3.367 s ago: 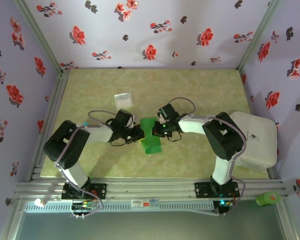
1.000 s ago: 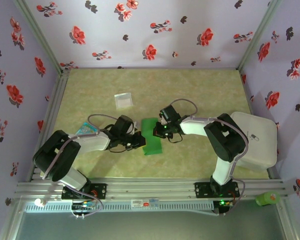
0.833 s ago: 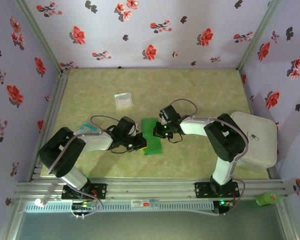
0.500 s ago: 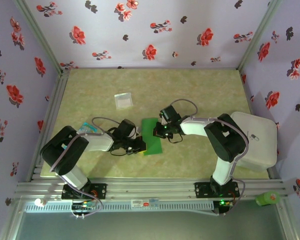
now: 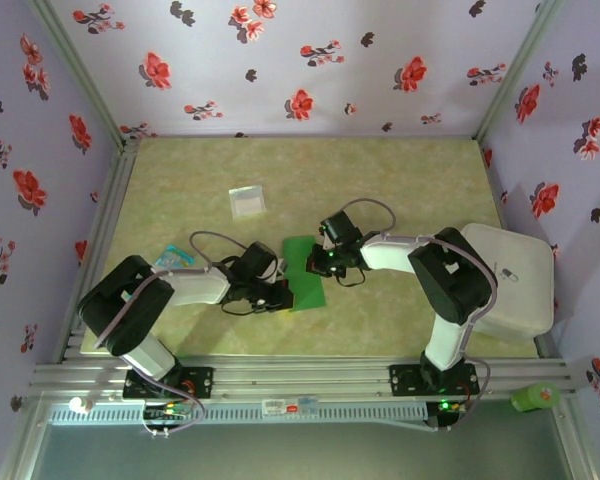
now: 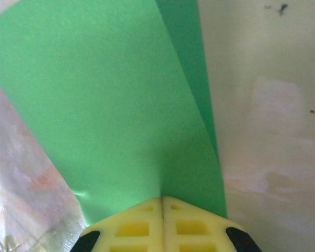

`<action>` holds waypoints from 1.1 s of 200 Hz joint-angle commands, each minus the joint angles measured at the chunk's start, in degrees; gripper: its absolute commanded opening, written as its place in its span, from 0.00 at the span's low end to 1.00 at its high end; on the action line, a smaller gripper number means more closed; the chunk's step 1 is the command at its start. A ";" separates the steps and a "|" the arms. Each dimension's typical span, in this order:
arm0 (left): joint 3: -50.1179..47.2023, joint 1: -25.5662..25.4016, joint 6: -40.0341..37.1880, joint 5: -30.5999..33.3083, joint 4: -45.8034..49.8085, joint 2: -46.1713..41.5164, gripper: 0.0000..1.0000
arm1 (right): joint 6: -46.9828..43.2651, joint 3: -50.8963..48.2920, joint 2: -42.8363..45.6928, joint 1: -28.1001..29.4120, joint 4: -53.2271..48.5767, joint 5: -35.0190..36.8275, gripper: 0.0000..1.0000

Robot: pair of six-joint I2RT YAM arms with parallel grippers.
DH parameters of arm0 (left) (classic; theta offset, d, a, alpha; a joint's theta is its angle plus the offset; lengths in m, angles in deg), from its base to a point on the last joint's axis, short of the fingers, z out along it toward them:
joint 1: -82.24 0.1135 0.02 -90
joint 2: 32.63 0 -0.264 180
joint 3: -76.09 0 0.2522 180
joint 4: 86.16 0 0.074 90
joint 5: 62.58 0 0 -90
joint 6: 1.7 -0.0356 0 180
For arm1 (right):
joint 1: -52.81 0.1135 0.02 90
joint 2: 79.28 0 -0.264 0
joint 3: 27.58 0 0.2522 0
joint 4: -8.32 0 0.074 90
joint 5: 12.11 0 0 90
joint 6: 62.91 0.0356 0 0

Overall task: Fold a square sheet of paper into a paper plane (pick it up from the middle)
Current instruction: First fold the square sheet of paper in half at the center of the table.

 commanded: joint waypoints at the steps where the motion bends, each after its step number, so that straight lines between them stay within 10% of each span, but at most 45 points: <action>1: -1.05 -1.83 -1.37 1.06 7.37 -0.84 0.01 | 0.23 -3.20 -2.91 -0.34 -9.21 7.59 0.00; 76: 0.86 -2.45 -2.97 0.56 9.09 -7.78 0.02 | -0.53 -2.81 -3.04 -0.30 -9.52 7.08 0.00; 110: 2.65 6.37 -4.29 -4.88 6.89 -11.15 0.04 | -1.15 -2.09 -3.15 -0.31 -10.51 6.84 0.00; 220: 13.43 14.49 -2.07 -8.42 -4.55 9.45 0.04 | -1.80 -1.32 -3.66 -0.29 -11.24 5.77 0.00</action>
